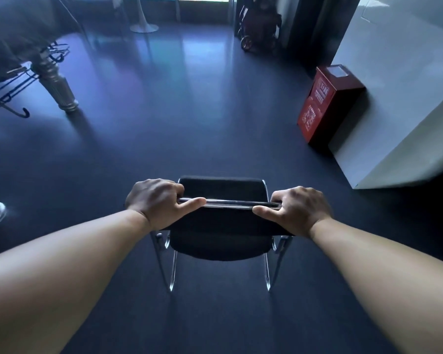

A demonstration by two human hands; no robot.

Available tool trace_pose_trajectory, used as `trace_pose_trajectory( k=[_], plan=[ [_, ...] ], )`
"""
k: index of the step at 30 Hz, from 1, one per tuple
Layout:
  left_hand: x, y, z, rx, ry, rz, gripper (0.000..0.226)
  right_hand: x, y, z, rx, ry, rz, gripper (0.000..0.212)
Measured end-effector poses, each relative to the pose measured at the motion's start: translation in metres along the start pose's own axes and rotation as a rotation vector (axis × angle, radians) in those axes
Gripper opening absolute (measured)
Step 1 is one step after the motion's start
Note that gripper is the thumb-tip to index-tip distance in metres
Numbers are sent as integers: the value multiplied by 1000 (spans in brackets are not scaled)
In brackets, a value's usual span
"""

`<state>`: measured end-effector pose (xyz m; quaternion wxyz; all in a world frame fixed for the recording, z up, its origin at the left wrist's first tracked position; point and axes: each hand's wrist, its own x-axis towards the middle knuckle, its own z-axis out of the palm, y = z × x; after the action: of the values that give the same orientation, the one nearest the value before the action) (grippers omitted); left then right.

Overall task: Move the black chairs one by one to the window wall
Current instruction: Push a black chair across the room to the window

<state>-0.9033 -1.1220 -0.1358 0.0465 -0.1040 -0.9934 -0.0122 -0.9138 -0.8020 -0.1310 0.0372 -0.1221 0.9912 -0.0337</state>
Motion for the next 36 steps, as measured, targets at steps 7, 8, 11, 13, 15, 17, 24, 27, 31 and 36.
trace_pose_trajectory(
  k=[7, 8, 11, 13, 15, 17, 24, 27, 31, 36],
  plan=[
    [89, -13, 12, 13, 58, -31, 88, 99, 31, -5, -37, 69, -33, 89],
    [103, -15, 12, 17, 61, -31, 87, 114, 35, -6, -40, 77, -38, 89],
    [146, -21, 15, 24, 72, -48, 86, 161, 49, -10, -42, 98, -58, 88],
    [172, -26, 18, 29, 74, -60, 85, 189, 57, -13, -46, 100, -66, 87],
    [203, -33, 22, 52, 75, -62, 87, 219, 62, -16, -52, 101, -75, 85],
    [235, -43, 25, 72, 83, -61, 92, 251, 68, -19, -54, 111, -83, 85],
    [324, -68, 39, 103, 116, -86, 94, 352, 89, -20, -35, 149, -143, 89],
    [359, -78, 43, 116, 135, -91, 95, 390, 95, -21, -46, 188, -178, 91],
    [398, -91, 50, 117, 165, -88, 91, 434, 104, -24, -43, 206, -191, 89],
    [439, -104, 54, 113, 170, -105, 86, 480, 110, -26, -27, 223, -208, 86]
  ],
)
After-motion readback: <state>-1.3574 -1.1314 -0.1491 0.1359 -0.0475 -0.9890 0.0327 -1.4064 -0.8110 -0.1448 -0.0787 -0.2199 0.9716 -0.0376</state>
